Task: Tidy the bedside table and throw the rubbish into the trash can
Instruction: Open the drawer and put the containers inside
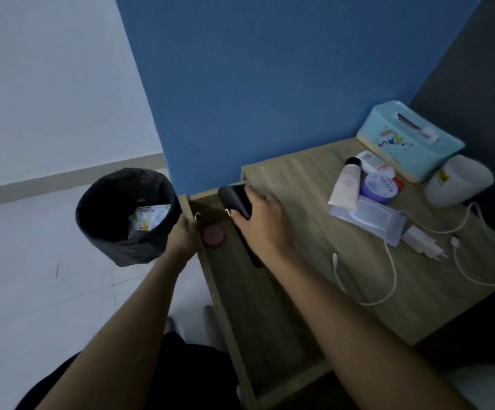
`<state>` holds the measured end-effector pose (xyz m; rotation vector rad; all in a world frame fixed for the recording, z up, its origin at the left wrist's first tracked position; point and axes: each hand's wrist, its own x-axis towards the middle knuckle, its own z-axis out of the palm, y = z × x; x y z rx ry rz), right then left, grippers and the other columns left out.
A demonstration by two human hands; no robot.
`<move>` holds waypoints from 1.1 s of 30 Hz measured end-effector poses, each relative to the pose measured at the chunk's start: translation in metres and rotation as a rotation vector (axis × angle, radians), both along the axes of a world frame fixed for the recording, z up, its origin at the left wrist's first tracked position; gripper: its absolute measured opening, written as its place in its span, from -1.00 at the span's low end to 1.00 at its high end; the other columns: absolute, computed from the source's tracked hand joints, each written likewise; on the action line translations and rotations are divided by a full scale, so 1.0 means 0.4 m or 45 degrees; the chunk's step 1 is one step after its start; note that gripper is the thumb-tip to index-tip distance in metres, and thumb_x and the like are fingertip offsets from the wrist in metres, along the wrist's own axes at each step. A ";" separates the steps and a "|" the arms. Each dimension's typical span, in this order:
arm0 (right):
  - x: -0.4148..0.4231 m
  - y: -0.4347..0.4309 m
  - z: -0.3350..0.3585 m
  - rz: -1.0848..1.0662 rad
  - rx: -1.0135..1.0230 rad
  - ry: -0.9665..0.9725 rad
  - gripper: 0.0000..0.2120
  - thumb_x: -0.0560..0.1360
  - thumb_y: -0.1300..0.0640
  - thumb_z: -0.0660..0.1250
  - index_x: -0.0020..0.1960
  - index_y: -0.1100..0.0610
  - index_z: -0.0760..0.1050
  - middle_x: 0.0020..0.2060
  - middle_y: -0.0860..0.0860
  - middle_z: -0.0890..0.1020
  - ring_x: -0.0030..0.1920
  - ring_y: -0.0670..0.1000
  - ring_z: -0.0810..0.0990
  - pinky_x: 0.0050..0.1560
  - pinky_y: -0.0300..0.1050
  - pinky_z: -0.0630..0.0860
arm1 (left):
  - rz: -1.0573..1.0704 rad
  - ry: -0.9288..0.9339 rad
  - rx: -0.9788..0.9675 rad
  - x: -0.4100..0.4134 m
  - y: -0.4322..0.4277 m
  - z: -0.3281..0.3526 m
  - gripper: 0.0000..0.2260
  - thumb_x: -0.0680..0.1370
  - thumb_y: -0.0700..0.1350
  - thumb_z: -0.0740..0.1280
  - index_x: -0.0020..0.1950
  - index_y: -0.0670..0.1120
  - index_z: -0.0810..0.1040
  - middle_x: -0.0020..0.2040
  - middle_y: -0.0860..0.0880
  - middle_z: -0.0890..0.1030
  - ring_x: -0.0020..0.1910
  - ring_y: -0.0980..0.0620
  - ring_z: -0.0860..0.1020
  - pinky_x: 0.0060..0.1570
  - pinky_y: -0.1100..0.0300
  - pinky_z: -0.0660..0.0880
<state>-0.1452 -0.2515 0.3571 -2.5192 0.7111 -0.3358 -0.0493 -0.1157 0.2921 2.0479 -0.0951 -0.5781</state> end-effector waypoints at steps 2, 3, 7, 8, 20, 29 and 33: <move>0.006 0.045 -0.045 0.022 0.015 0.128 -0.43 0.52 -0.10 0.31 0.46 0.04 0.27 0.26 0.14 0.49 0.23 0.13 0.49 0.04 -0.06 0.46 | 0.006 -0.014 0.019 0.000 -0.003 -0.004 -0.72 0.65 -0.05 0.06 0.24 -0.16 0.42 0.09 -0.21 0.56 0.05 -0.17 0.54 0.05 -0.06 0.50; 0.006 0.064 -0.074 0.027 0.035 0.182 -0.45 0.53 -0.08 0.30 0.45 0.04 0.27 0.27 0.13 0.48 0.24 0.11 0.49 0.04 -0.08 0.45 | 0.010 -0.025 0.038 0.003 -0.003 -0.008 -0.72 0.64 -0.05 0.07 0.22 -0.17 0.43 0.08 -0.22 0.57 0.05 -0.19 0.55 0.09 -0.08 0.50; 0.005 0.119 -0.217 0.026 0.178 0.310 -0.62 0.54 -0.02 0.29 0.33 0.04 0.39 0.20 0.10 0.53 0.18 0.10 0.53 0.04 -0.09 0.46 | 0.014 -0.045 0.046 0.014 0.001 -0.034 -0.71 0.65 -0.03 0.06 0.19 -0.19 0.43 0.08 -0.25 0.56 0.01 -0.20 0.54 0.07 -0.07 0.48; 0.005 0.130 -0.251 0.031 0.177 0.337 -0.64 0.55 -0.01 0.27 0.30 0.06 0.41 0.18 0.11 0.55 0.16 0.12 0.53 0.07 -0.03 0.49 | 0.014 -0.051 0.046 0.016 0.002 -0.040 -0.71 0.64 -0.03 0.06 0.18 -0.19 0.43 0.08 -0.26 0.56 0.02 -0.22 0.54 0.05 -0.06 0.49; 0.004 0.159 -0.397 0.044 -0.048 0.445 -0.60 0.61 0.08 0.08 0.40 0.18 0.33 0.18 0.24 0.51 0.16 0.24 0.50 0.06 0.06 0.46 | 0.001 -0.059 0.038 0.016 0.002 -0.052 -0.68 0.65 0.00 0.06 0.25 -0.17 0.41 0.14 -0.22 0.55 0.10 -0.21 0.52 0.16 -0.14 0.48; -0.008 0.142 -0.404 0.130 0.014 0.472 -0.55 0.61 -0.09 0.07 0.38 0.15 0.34 0.28 0.17 0.45 0.24 0.19 0.41 0.10 0.02 0.41 | -0.019 -0.069 0.066 0.012 0.002 -0.045 -0.67 0.65 0.00 0.07 0.27 -0.18 0.41 0.16 -0.22 0.55 0.12 -0.20 0.52 0.18 -0.14 0.48; -0.021 0.137 -0.400 0.133 0.028 0.503 -0.51 0.61 -0.11 0.08 0.42 0.16 0.31 0.29 0.18 0.44 0.27 0.21 0.37 0.09 0.03 0.41 | -0.022 -0.063 0.077 0.011 0.002 -0.038 -0.66 0.65 0.00 0.07 0.28 -0.18 0.40 0.17 -0.21 0.55 0.12 -0.19 0.52 0.18 -0.13 0.48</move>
